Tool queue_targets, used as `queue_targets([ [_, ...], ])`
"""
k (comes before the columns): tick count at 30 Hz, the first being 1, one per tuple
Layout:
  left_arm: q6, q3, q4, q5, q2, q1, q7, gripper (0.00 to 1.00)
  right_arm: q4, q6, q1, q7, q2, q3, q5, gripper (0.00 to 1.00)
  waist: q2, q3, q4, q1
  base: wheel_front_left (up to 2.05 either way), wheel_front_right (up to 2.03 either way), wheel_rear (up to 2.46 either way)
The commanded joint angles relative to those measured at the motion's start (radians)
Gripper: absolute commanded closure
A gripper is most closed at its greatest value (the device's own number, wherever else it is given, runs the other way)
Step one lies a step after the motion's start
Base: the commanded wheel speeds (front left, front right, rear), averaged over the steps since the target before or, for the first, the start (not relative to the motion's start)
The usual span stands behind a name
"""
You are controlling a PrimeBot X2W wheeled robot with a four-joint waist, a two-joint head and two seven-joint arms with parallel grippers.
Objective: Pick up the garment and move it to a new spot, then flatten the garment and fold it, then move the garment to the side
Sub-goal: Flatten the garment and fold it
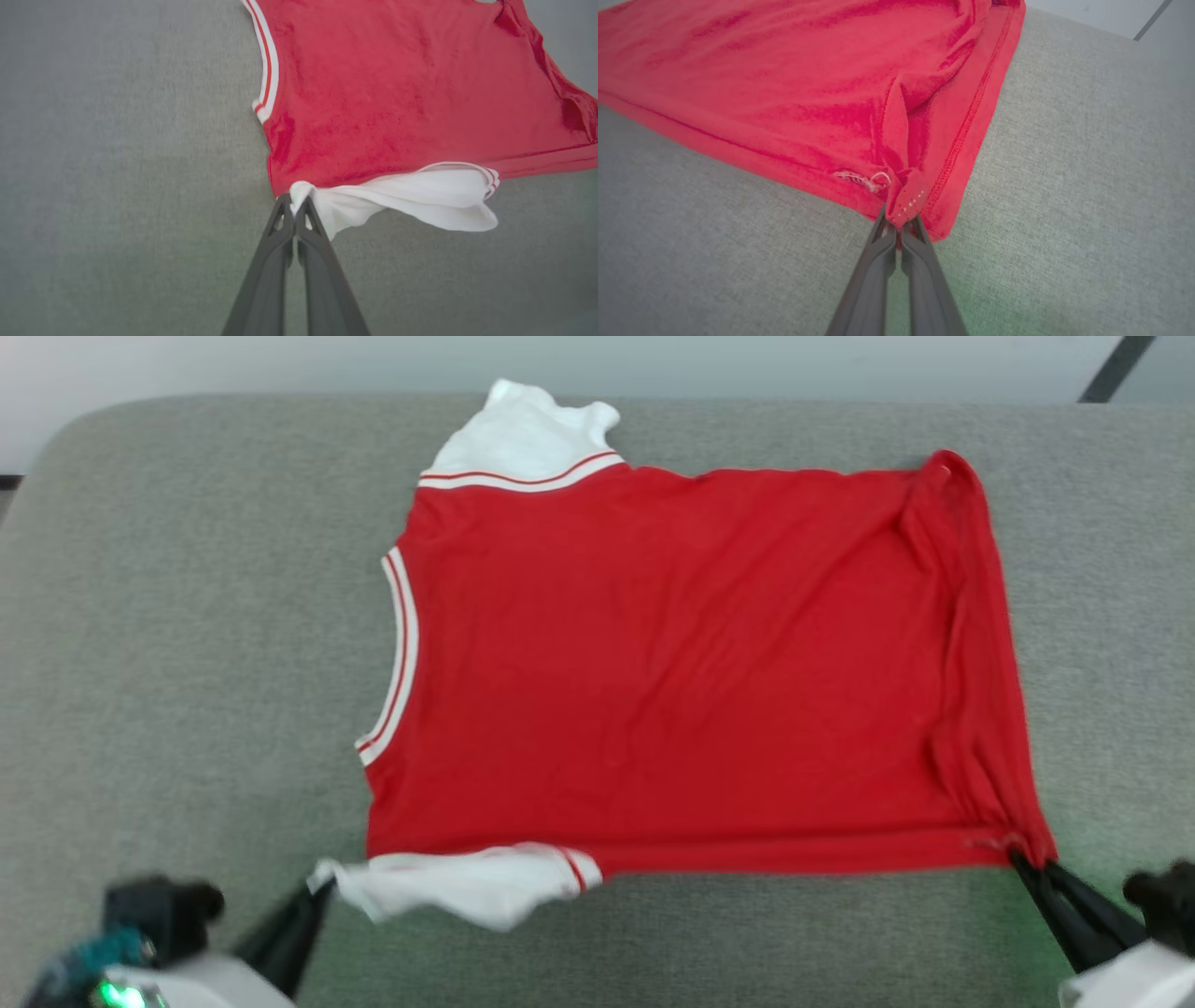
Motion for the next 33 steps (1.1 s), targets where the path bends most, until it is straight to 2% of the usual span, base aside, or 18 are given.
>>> queue_targets([
  [1,0.007,0.007,-0.009,0.014,0.016,-0.024,0.011,1.00,-0.012,-0.001,-0.019,0.013,0.004,-0.010,0.000,1.00,0.0000,0.004,-0.015,0.0000,0.00,0.00,0.00],
  [5,-0.006,0.026,-0.033,0.064,0.077,-0.133,0.076,1.00,-0.060,-0.001,-0.074,0.084,0.030,-0.022,-0.011,1.00,0.0000,0.011,-0.037,0.0000,0.00,0.00,0.00],
  [10,-0.079,0.019,0.011,0.121,0.102,-0.296,0.168,1.00,-0.065,-0.001,-0.163,0.162,0.051,-0.042,-0.007,1.00,0.0000,0.027,-0.053,0.0000,0.00,0.00,0.00],
  [16,-0.216,-0.015,0.152,0.183,0.041,-0.507,0.240,1.00,-0.028,-0.001,-0.279,0.240,0.072,-0.056,-0.016,1.00,0.0000,0.054,-0.061,0.0000,0.00,0.00,0.00],
  [22,-0.357,-0.069,0.353,0.231,-0.059,-0.699,0.295,1.00,0.025,-0.001,-0.379,0.317,0.101,-0.053,-0.014,1.00,0.0000,0.094,-0.063,0.0000,0.00,0.00,0.00],
  [28,-0.461,-0.115,0.566,0.226,-0.155,-0.813,0.339,1.00,0.061,-0.001,-0.448,0.391,0.121,-0.014,0.004,1.00,0.0000,0.131,-0.066,0.0000,0.00,0.00,0.00],
  [33,-0.514,-0.146,0.706,0.205,-0.219,-0.857,0.378,1.00,0.075,-0.001,-0.478,0.458,0.128,0.011,0.027,1.00,0.0000,0.140,-0.067,0.0000,0.00,0.00,0.00],
])
